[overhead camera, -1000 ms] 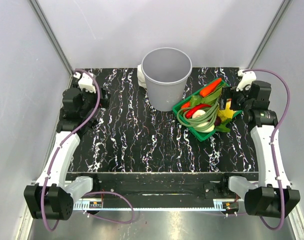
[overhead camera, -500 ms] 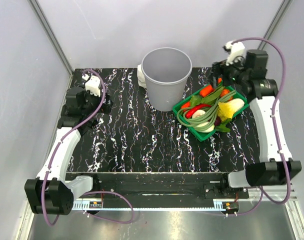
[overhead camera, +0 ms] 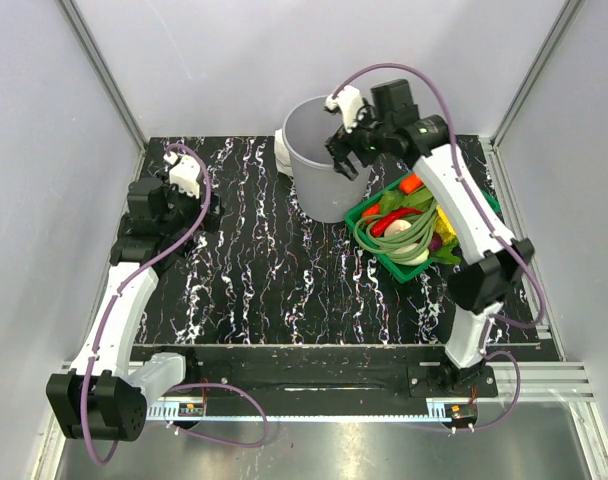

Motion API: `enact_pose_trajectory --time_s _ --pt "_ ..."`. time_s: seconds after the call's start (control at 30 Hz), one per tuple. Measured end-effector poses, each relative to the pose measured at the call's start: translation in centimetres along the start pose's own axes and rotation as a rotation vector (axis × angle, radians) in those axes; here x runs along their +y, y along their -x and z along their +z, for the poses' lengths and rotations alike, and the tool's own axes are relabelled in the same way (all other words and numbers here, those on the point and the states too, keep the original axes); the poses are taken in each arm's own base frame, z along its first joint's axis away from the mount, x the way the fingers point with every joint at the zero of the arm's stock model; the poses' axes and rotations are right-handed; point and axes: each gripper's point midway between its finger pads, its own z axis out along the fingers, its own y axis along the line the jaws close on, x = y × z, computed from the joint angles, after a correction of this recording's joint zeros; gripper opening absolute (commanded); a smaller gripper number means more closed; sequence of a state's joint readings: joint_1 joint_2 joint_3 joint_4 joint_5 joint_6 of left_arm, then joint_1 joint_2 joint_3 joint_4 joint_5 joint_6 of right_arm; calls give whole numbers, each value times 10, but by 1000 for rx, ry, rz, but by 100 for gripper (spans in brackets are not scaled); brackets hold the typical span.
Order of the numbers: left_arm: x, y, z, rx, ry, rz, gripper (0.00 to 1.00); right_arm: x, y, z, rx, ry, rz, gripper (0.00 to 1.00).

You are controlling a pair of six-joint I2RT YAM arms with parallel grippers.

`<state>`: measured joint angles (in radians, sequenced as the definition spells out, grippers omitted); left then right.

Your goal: Put the trash bags into the trash bin

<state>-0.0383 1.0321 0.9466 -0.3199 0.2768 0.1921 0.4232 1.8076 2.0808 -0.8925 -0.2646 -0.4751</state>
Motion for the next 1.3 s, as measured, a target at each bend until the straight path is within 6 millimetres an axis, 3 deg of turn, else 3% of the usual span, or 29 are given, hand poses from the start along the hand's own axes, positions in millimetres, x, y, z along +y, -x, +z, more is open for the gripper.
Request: enact_pose_trajectory --time_s 0.13,0.27,0.43,0.73,0.9,1.07,1.3 --pt "0 -1 0 5 -1 9 99 7 -3 38 59 50 -48 93" --pt "0 -1 0 5 0 10 99 3 3 57 74 73 -66 91" --pt "3 -5 2 25 4 25 99 10 3 65 95 95 -104 89" --pt "26 -46 -8 194 40 100 99 36 -30 74 201 168 -126 89" --pt "57 -80 -27 333 104 132 99 37 -32 74 199 164 -130 92" --pt "96 -123 -39 492 148 115 98 36 -18 55 151 141 -129 91" --pt "133 -164 -35 629 136 38 98 32 9 21 58 95 -147 92"
